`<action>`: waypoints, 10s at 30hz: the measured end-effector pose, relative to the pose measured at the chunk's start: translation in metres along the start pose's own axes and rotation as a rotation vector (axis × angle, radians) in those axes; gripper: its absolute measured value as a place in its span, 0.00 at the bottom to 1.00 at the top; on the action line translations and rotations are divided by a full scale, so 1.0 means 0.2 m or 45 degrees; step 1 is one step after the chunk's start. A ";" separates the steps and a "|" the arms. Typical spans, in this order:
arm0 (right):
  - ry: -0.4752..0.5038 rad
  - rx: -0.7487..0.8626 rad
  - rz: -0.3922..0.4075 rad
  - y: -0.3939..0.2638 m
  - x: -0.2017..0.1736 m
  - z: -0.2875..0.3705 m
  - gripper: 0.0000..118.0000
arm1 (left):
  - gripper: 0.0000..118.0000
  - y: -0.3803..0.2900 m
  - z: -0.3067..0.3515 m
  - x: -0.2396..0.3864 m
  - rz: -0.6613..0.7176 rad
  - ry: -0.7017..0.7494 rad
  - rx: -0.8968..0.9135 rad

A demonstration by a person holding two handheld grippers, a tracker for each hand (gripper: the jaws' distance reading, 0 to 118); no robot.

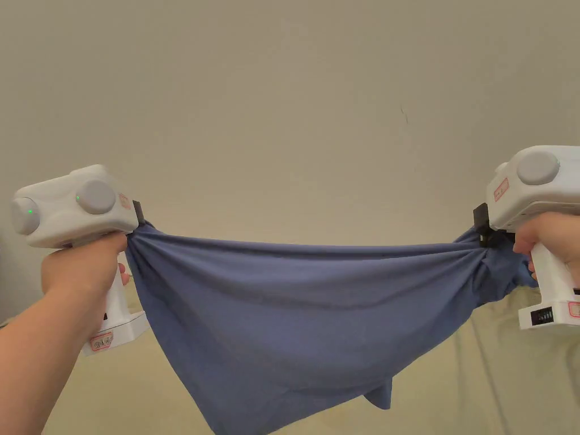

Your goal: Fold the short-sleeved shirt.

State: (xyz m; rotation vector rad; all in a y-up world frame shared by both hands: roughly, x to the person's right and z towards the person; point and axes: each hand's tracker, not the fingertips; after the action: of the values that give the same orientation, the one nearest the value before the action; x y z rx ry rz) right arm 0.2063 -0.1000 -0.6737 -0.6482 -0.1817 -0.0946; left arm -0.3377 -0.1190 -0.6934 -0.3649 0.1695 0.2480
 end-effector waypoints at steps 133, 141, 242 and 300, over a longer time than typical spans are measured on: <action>0.158 -0.459 0.515 -1.94 0.06 -0.61 0.03 | 0.02 -1.87 0.90 -0.62 -0.028 0.016 -0.481; 0.265 0.086 0.177 -1.71 0.18 0.06 0.03 | 0.02 -1.70 0.95 -0.59 0.156 -0.043 -0.349; 0.154 -0.479 0.309 -2.51 0.49 0.57 0.03 | 0.02 -2.02 1.03 -0.99 -0.087 -0.076 -0.759; 0.228 0.028 0.082 -2.27 0.07 0.94 0.02 | 0.99 -2.27 0.89 -0.87 -0.422 0.210 -0.680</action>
State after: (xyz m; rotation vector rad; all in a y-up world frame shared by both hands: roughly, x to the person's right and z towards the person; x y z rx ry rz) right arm 0.1294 -0.3459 -0.2561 -0.6198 0.0109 -0.0881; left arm -0.3611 -0.4999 -0.3439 -0.9356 0.2007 -0.0716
